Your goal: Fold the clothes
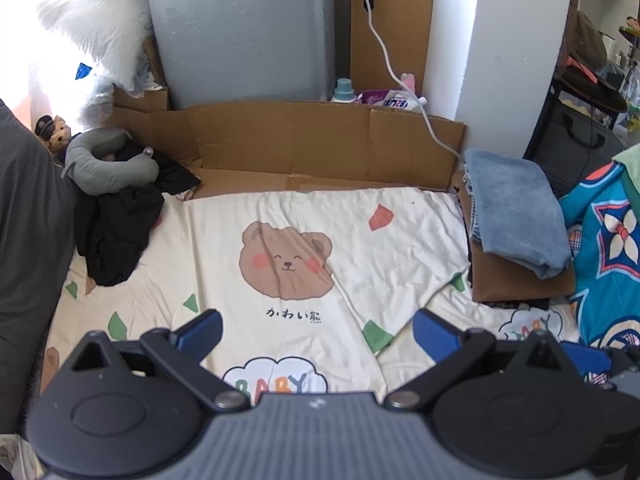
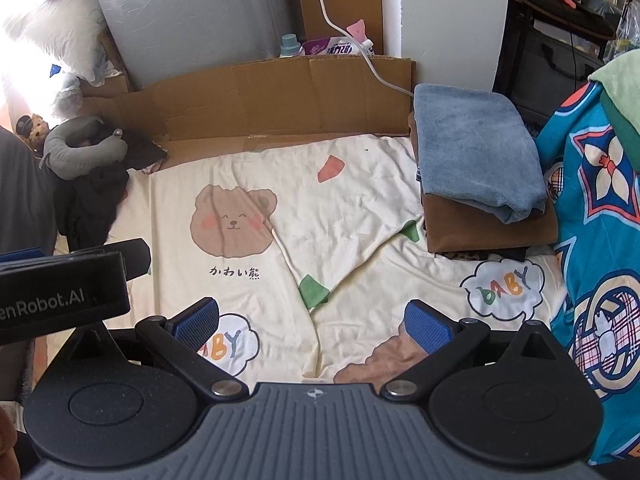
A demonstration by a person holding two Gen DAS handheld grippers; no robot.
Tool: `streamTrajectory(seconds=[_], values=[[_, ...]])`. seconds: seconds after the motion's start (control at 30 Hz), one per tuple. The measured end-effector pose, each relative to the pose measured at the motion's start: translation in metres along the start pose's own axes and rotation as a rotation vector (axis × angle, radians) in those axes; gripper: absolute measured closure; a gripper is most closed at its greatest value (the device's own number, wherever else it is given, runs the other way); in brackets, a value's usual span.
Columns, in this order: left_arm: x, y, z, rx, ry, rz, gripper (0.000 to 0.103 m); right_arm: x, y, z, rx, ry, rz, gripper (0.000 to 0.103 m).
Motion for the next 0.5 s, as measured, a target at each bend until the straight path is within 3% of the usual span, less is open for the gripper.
streamTrajectory(seconds=[0.5], values=[[0.0005, 0.0026, -0.0036, 0.021, -0.002, 0.004, 0.001, 0.0023, 0.0047, -0.0017, 0.024, -0.012, 0.0, 0.001]])
Point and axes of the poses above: each gripper's, at about its wrist camera, not at the fingertips, and z roughly against the way its jaws point, x to its left, y to its underside, the point moved 2 cm from there along -z, roughly the way its jaws point, and after that the axes turned 15 degrees about -x, right-handed, at the moved point
